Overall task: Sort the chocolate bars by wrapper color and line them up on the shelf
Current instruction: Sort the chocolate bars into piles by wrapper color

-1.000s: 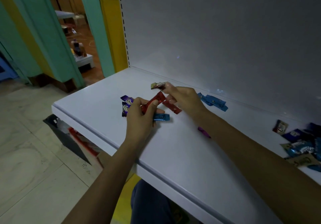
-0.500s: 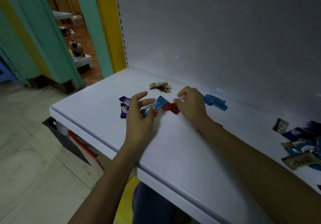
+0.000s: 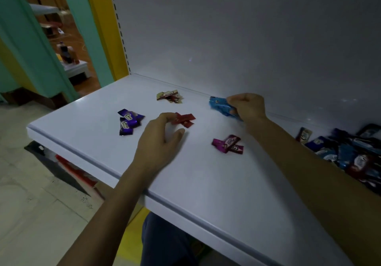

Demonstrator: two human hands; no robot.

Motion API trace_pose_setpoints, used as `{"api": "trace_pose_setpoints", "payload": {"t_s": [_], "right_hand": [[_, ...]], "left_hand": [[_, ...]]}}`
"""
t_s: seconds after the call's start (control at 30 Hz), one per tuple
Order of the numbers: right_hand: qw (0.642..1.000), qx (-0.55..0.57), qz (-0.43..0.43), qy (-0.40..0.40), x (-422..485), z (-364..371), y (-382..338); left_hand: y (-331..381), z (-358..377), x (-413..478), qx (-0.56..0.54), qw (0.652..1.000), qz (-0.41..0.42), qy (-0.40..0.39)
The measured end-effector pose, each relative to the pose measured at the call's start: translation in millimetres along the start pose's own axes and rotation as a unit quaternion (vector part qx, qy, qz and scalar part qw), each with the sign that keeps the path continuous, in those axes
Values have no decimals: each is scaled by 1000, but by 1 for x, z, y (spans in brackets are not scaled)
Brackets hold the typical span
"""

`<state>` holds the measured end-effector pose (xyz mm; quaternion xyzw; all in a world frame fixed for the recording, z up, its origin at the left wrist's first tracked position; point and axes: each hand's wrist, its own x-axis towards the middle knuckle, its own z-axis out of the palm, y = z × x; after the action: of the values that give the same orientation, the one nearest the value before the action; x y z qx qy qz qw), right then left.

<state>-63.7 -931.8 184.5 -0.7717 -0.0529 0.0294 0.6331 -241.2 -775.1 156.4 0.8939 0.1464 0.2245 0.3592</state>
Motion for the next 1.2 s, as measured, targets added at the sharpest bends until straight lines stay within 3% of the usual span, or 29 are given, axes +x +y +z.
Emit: {"api": "trace_pose_setpoints", "payload": {"t_s": [0.13,0.37,0.47,0.7,0.83,0.97,1.07,1.2], "right_hand": [[966,-246,-71,47,17,-14,26],[939,-304,-130,98,8,-18,30],[921,-357,-138,67,-3,-26,20],[933,-316,-168,39,-38,-105,11],[934,-303,-168,91,-61,-175,24],[898,-366,-179,166,-85,-233,37],[866,-425,-135,229,-99,-272,45],[853,-448,-73,259,-111,-316,60]], "left_hand": [[0,4,0,103,993,47,-16],[11,11,-3,263,946,189,-21],[43,22,-1,253,943,215,-24],[137,98,-6,146,949,259,-106],[171,154,-22,69,939,304,-143],[204,198,-31,59,920,345,-178],[227,218,-33,49,904,375,-201],[255,242,-31,81,875,422,-223]]}}
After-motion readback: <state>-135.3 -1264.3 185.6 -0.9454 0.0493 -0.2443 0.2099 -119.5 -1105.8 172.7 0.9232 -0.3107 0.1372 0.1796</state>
